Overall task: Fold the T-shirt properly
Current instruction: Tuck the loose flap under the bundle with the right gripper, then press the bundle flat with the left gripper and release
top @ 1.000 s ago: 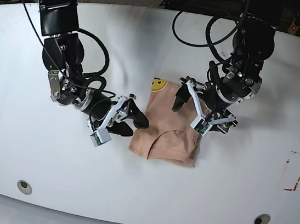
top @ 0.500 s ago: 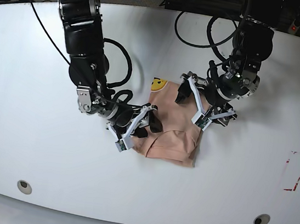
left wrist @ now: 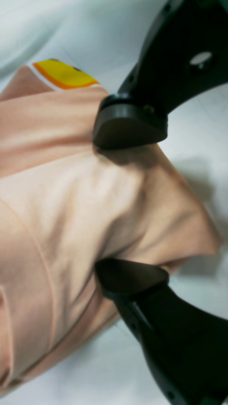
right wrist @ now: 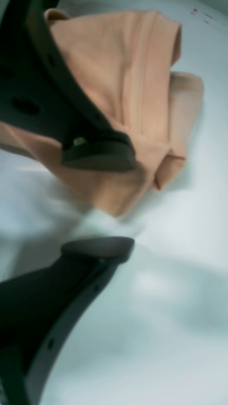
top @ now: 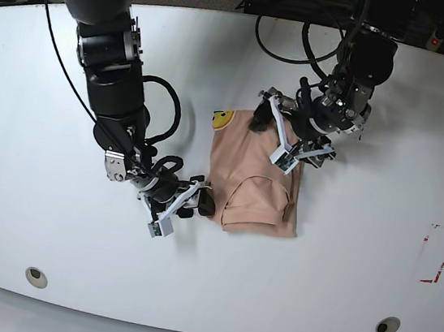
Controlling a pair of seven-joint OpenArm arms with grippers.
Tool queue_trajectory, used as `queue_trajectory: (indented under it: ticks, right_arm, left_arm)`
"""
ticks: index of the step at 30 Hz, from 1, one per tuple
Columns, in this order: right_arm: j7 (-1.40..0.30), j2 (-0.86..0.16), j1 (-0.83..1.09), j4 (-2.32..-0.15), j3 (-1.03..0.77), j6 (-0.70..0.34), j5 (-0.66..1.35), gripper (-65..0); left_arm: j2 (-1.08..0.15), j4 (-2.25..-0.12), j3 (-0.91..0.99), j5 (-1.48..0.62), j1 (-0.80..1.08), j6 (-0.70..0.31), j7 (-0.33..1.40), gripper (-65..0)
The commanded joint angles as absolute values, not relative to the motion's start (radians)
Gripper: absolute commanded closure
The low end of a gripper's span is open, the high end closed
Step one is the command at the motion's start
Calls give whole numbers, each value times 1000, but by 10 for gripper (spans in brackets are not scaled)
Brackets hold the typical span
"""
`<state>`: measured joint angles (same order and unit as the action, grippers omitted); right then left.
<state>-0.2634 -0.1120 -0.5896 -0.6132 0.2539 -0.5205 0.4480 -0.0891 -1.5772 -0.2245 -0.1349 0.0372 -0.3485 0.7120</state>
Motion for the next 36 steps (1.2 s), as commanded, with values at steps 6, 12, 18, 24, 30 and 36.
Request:
queue_trajectory:
  ticks: [6,12,18,24,30,36]
  right_arm:
    - [-386,-170,-576,-862,243,-529,492,-308]
    - [-509,-237,-444,-1167,160,-526,549,-308]
    - [-596,-240,-344,-1313,13,-526,545,-308]
    - [-598,-243,-291,-1343,-15,-526,550,-308]
    - [-599,-245,-266,-1345,-51,-529,552,-308]
    - [-599,-243,-229,-1395,-105,-527,553,-308]
  left_arm:
    - [-84,-1799,-154,-130,28,-349,716,-511]
    - [-81,-1805,-182,-131,-28,-254,716,-511]
    - [25,-1661,-205,-128,-108,-114,711,-511]
    - [110,-1492,-245,-116,-142,-65,601,-511]
    - [137,-1254,-268,27,-189,-33,555,-512]
    - [51,-1155,-245,25,-191,-36,527,-512]
